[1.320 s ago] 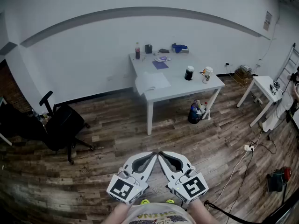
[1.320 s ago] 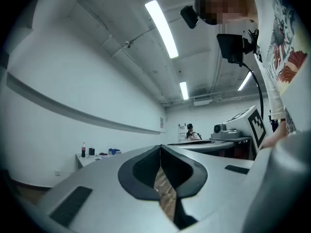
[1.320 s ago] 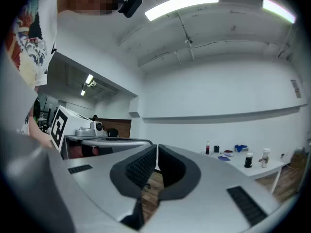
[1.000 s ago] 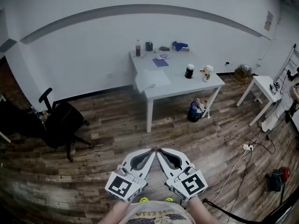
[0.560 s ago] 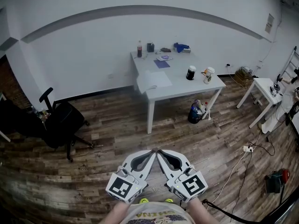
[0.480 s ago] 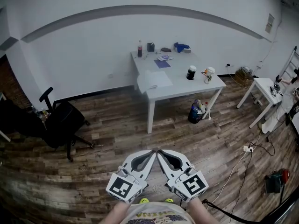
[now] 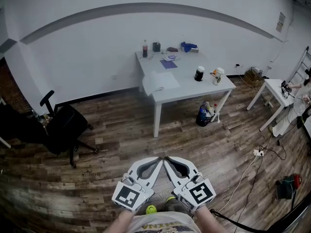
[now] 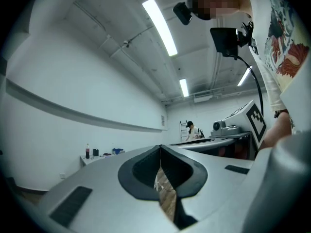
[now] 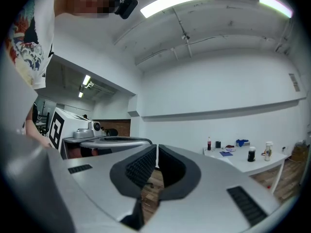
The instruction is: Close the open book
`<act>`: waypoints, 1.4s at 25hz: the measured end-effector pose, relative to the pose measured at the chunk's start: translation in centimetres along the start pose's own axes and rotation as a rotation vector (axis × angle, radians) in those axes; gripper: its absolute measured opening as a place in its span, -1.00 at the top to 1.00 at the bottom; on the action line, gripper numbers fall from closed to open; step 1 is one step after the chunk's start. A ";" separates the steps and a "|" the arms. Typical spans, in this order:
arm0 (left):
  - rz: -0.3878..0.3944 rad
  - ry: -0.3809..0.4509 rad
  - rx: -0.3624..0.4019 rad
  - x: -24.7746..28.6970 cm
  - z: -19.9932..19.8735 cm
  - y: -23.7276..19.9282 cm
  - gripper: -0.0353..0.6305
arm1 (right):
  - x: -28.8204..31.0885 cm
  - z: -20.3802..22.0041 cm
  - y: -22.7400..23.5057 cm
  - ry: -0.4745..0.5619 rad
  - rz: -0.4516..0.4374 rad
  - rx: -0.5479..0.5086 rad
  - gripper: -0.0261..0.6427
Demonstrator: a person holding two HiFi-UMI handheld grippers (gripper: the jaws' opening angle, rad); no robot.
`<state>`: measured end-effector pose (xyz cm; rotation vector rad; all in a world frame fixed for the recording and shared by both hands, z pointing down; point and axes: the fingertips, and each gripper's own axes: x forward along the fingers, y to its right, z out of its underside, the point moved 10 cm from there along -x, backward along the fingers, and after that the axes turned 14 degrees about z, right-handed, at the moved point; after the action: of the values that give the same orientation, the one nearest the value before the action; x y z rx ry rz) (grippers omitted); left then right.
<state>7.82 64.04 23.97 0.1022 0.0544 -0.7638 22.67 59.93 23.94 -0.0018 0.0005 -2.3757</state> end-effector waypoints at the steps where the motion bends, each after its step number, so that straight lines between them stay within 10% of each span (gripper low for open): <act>1: -0.001 -0.001 0.003 0.3 0.1 -0.2 0.86 | 0.2 0.2 0.3 -0.004 0.002 0.003 0.85; 35: -0.184 -0.009 0.000 21.7 4.5 -15.1 0.86 | 17.3 2.0 23.7 -0.047 -0.150 0.009 0.85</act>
<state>13.09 37.75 25.44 0.0946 0.0561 -0.9478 26.69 30.86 25.97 -0.0551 -0.0335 -2.5248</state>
